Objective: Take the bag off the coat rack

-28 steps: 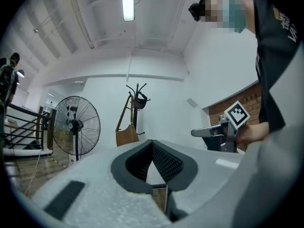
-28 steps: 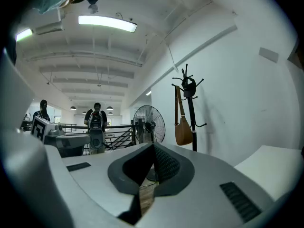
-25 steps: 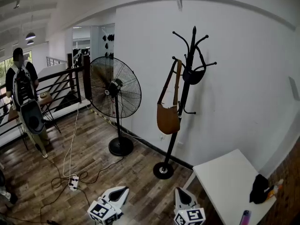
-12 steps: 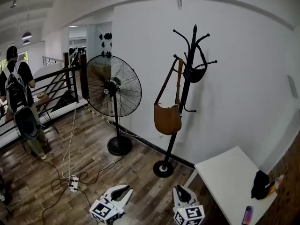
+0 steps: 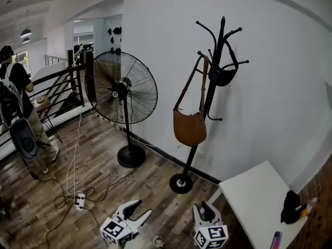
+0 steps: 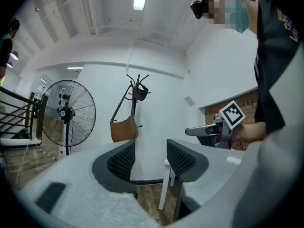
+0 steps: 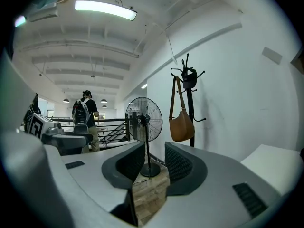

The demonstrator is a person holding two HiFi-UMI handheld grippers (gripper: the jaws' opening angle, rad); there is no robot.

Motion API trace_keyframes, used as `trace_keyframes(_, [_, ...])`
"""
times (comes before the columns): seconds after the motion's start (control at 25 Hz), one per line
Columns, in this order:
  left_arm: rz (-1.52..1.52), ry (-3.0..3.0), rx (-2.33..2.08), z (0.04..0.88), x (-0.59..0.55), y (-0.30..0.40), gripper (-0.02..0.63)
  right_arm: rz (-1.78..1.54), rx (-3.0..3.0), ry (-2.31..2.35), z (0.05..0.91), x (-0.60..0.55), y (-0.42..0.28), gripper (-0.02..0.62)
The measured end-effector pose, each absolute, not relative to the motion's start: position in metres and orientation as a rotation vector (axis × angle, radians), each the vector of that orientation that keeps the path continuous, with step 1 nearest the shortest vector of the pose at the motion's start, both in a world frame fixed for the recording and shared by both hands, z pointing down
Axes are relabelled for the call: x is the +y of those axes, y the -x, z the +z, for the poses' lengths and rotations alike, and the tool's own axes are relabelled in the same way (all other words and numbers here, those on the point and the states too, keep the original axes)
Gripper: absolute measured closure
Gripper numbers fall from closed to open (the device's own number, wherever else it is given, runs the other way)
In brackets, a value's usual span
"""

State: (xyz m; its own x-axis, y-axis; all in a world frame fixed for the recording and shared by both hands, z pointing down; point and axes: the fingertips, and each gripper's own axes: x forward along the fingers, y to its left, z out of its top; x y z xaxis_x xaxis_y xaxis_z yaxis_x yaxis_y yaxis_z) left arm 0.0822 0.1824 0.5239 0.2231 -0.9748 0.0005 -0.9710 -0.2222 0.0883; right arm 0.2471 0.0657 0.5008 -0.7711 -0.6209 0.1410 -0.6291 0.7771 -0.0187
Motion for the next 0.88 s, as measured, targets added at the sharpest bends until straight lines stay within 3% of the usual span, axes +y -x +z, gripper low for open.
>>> trace_keyframes(0.88, [-0.035,-2.417,-2.007,0.512,-0.010,0.017,0.405,0.076,-2.916,-0.951,0.485,-0.135,-0.139,0.483])
